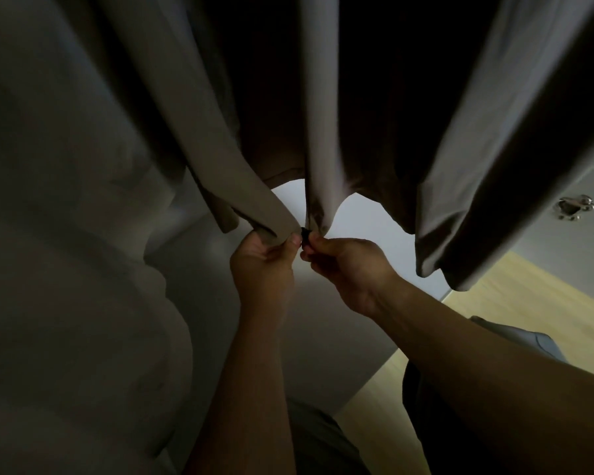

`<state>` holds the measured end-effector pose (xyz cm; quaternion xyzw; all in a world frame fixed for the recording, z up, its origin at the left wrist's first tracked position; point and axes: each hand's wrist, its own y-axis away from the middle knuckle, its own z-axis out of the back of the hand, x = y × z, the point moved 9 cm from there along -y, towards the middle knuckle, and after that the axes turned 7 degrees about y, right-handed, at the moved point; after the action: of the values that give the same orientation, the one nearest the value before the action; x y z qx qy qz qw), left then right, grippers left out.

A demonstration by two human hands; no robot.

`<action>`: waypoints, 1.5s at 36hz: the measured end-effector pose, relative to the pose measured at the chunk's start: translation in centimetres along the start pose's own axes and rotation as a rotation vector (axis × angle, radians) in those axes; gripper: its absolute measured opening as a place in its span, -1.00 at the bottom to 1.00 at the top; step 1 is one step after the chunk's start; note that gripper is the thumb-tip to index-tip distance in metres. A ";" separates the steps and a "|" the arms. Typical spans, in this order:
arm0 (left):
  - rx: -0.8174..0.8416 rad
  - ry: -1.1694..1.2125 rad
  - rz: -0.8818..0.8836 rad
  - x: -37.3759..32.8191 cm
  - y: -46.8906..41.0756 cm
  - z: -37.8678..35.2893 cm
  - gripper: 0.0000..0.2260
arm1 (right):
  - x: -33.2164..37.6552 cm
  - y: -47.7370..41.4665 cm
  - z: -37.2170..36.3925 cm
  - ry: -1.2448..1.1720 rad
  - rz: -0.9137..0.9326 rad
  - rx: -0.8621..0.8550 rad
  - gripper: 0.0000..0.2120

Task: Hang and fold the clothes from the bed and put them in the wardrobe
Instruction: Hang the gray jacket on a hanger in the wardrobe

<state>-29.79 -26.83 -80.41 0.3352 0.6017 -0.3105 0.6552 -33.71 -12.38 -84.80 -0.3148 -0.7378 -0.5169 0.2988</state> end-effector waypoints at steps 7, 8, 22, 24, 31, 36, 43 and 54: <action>0.051 -0.089 0.007 0.0 -0.6 0.0 -0.86 | 1.1 -0.5 0.6 0.173 0.111 -0.047 -0.85; 0.065 -0.105 0.013 0.1 -0.6 0.0 -0.86 | 1.3 -0.5 0.7 0.223 0.146 -0.059 -0.86; 0.092 -0.215 0.016 0.7 -0.5 -0.6 -0.81 | 5.3 2.4 -1.8 1.252 0.849 -0.164 -0.78; 0.093 -0.189 0.015 0.4 -0.4 -0.6 -0.82 | 5.5 3.0 -2.3 1.319 0.931 -0.180 -0.77; 0.128 -0.099 0.025 -0.6 0.2 -0.9 -0.92 | 6.1 5.4 -3.4 1.384 1.199 -0.177 -0.79; 0.119 -0.119 0.008 -1.0 0.2 -0.6 -0.86 | 6.8 5.6 -3.6 1.273 1.182 -0.016 -0.83; 0.122 -0.150 0.012 -0.8 0.1 -0.2 -0.91 | 6.0 4.7 -3.1 1.315 0.990 0.160 -0.52; 0.141 -0.080 0.087 -1.0 0.3 0.2 -0.89 | 6.2 6.9 -4.1 1.381 1.342 -0.003 -0.73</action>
<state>-29.50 -26.77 -79.41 0.3937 0.5366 -0.3364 0.6663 -31.71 -13.44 -74.93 -0.2979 -0.0646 -0.3105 0.9003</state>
